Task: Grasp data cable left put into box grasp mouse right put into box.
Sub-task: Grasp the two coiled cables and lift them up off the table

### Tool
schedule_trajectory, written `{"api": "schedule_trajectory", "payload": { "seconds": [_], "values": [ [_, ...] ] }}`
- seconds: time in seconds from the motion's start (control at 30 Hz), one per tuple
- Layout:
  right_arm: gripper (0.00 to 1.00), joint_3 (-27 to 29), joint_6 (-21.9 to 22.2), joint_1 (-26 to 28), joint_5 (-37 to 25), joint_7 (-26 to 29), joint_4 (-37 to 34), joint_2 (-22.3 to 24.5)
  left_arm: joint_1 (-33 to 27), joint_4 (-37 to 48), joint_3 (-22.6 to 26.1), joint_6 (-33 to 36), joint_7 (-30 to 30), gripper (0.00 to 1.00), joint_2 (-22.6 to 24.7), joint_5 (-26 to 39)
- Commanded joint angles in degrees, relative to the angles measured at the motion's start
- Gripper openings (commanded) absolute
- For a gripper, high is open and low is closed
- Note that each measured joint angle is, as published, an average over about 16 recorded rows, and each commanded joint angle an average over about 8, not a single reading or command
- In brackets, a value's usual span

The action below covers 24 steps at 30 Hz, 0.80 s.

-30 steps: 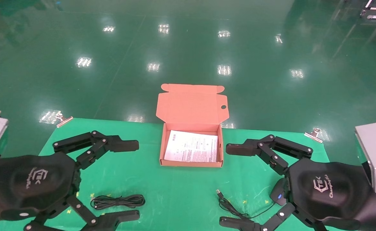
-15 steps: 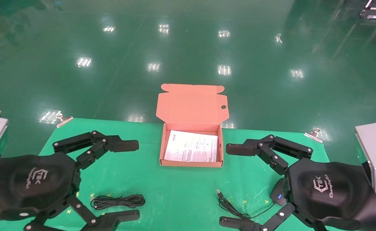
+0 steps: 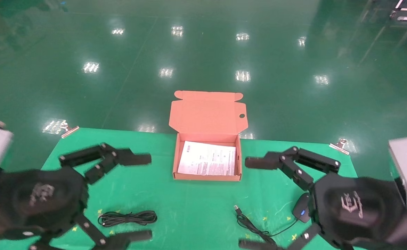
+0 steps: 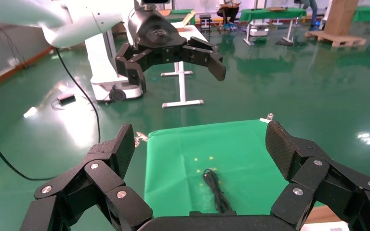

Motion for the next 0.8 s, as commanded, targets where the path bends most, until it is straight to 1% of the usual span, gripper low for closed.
{"api": "schedule_trajectory", "payload": {
  "seconds": [0.03, 0.2, 0.43, 0.6, 0.8],
  "values": [
    [1.0, -0.5, -0.1, 0.5, -2.1, -0.6, 0.7, 0.4, -0.2, 0.3, 0.6, 0.1, 0.1, 1.0, 0.1, 1.1],
    [1.0, -3.4, -1.5, 5.4, -10.6, -4.4, 1.8, -0.4, -4.3, 1.3, 4.2, 1.7, -1.6, 1.0, 1.3, 7.7],
    [1.0, -9.4, -2.3, 12.1, -24.5, -14.6, 2.4, -3.1, -11.0, 2.9, 10.3, 3.5, -1.8, 1.0, 5.3, 16.0],
    [1.0, -13.7, -1.4, 14.4, -32.8, -20.1, 2.5, -5.2, -16.0, 4.5, 16.2, 3.8, -0.6, 1.0, 8.3, 23.3],
    [1.0, -18.2, 0.4, 15.1, -41.8, -22.6, 2.5, -7.7, -21.4, 6.7, 24.4, 3.1, 0.8, 1.0, 12.1, 35.0]
  ]
}}
